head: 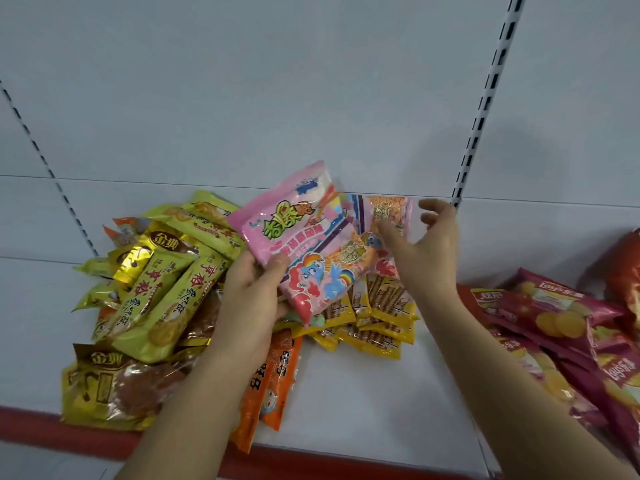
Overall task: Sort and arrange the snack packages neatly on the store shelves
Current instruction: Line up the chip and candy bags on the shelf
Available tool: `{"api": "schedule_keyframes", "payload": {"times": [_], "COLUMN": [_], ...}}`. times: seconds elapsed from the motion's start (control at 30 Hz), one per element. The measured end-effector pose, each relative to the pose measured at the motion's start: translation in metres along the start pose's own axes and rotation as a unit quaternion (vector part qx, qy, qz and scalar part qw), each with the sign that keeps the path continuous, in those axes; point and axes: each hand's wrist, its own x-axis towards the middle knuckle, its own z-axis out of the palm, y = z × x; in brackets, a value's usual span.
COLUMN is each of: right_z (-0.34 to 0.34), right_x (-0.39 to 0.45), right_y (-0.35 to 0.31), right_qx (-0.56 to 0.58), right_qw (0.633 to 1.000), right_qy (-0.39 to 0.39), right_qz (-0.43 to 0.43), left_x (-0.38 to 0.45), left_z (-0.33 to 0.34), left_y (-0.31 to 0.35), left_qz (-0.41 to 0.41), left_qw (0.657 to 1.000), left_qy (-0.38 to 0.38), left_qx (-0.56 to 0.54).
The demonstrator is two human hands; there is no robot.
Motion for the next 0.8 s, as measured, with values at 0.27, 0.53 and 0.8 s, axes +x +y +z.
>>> {"api": "schedule_keyframes", "payload": {"times": [0.27, 0.53, 0.8], "right_z": [0.003, -0.042, -0.085], "right_x": [0.012, -0.029, -0.079], "right_y": [0.011, -0.017, -0.003], "right_qx": [0.133, 0.483, 0.273], "right_qw": [0.982, 0.848, 0.954], "right_qy": [-0.076, -0.065, -0.040], "right_qz": [0.114, 0.210, 0.115], "left_x": [-0.012, -0.020, -0.037], "left_z": [-0.019, 0.005, 0.083], "left_y": [-0.005, -0.016, -0.031], "left_qz": [-0.025, -0.020, -0.008], "left_qw": [0.996, 0.998, 0.994], "left_qy": [0.038, 0.025, -0.103], "left_qx": [-0.071, -0.060, -0.024]}}
